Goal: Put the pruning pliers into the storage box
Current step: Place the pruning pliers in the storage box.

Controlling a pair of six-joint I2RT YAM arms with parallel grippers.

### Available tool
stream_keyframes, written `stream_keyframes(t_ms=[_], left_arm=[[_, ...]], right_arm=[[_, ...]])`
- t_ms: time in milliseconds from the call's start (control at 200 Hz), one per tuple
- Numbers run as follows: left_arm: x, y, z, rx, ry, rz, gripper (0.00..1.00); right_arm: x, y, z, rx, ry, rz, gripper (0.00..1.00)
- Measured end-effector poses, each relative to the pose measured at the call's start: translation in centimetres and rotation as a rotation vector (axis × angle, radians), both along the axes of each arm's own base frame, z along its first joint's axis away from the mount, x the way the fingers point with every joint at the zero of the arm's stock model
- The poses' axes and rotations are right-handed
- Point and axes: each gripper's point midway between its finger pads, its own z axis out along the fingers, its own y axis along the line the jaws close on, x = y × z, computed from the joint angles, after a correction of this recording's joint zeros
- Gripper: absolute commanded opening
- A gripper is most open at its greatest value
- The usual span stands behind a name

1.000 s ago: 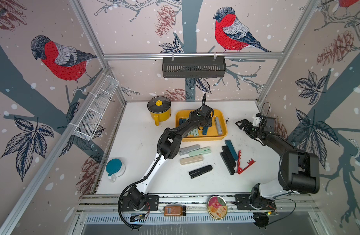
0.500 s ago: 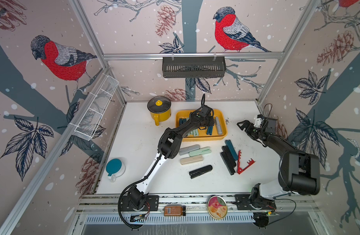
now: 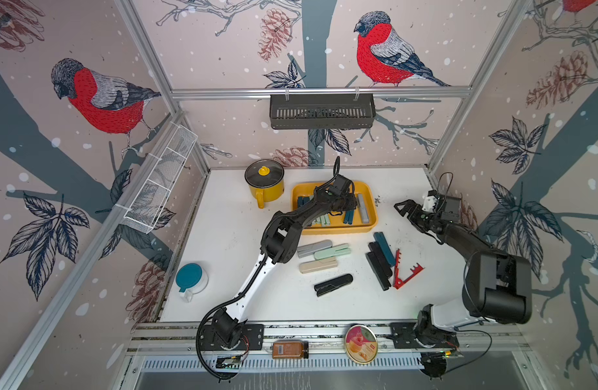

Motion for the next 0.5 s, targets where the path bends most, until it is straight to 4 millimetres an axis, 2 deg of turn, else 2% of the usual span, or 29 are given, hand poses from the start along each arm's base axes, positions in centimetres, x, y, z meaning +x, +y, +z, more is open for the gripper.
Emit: stream_keyframes(t_ms=[500], left_arm=[[-3.8, 0.5, 0.4, -0.080, 0.137, -0.025, 0.49]], right_arm=[[-0.2, -0.1, -0.3, 0.004, 0.007, -0.003, 0.95]])
